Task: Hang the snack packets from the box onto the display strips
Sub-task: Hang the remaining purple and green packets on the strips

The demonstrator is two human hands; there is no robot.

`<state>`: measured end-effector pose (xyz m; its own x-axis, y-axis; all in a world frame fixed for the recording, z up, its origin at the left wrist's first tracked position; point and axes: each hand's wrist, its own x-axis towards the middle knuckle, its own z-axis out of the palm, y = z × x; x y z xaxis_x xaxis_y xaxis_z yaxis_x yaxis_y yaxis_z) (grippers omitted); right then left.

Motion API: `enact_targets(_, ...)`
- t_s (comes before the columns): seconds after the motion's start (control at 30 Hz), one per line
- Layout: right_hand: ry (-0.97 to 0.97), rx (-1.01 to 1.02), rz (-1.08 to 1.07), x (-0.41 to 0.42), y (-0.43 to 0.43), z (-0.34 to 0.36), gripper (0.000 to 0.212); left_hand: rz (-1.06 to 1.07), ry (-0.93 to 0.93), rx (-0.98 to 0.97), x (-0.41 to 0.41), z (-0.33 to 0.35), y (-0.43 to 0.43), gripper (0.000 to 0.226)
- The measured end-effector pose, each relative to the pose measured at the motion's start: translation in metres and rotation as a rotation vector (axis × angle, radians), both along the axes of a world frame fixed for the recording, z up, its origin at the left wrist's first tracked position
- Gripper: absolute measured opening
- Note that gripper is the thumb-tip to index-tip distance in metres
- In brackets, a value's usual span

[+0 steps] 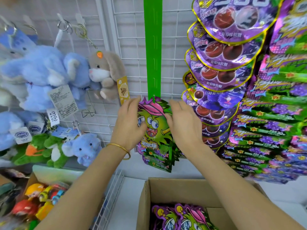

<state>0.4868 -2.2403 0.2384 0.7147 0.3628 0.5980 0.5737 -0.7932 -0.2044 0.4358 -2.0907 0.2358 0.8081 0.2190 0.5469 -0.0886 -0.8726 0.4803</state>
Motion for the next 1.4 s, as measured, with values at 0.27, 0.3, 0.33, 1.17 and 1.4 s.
enact_targets(0.27,0.541,0.093,-0.021,-0.046,-0.099,-0.144,0.027,-0.169,0.323,-0.156,-0.060,-0.056,-0.060,0.048)
enact_targets(0.3,0.692,0.031,-0.056,-0.044,-0.111,-0.176,0.028,-0.194,0.397,-0.186,-0.063,-0.061,-0.065,0.043)
enact_targets(0.33,0.824,-0.034,-0.086,-0.045,-0.120,-0.206,0.032,-0.206,0.466,-0.193,-0.065,-0.066,-0.068,0.042)
enact_targets(1.17,1.196,-0.167,-0.369,-0.093,-0.112,-0.325,0.033,-0.230,0.736,-0.116,-0.042,-0.096,-0.071,0.040)
enact_targets(1.4,1.082,0.168,-0.244,-0.081,-0.138,-0.259,0.026,-0.173,1.071,-0.722,-0.043,-0.120,-0.097,0.061)
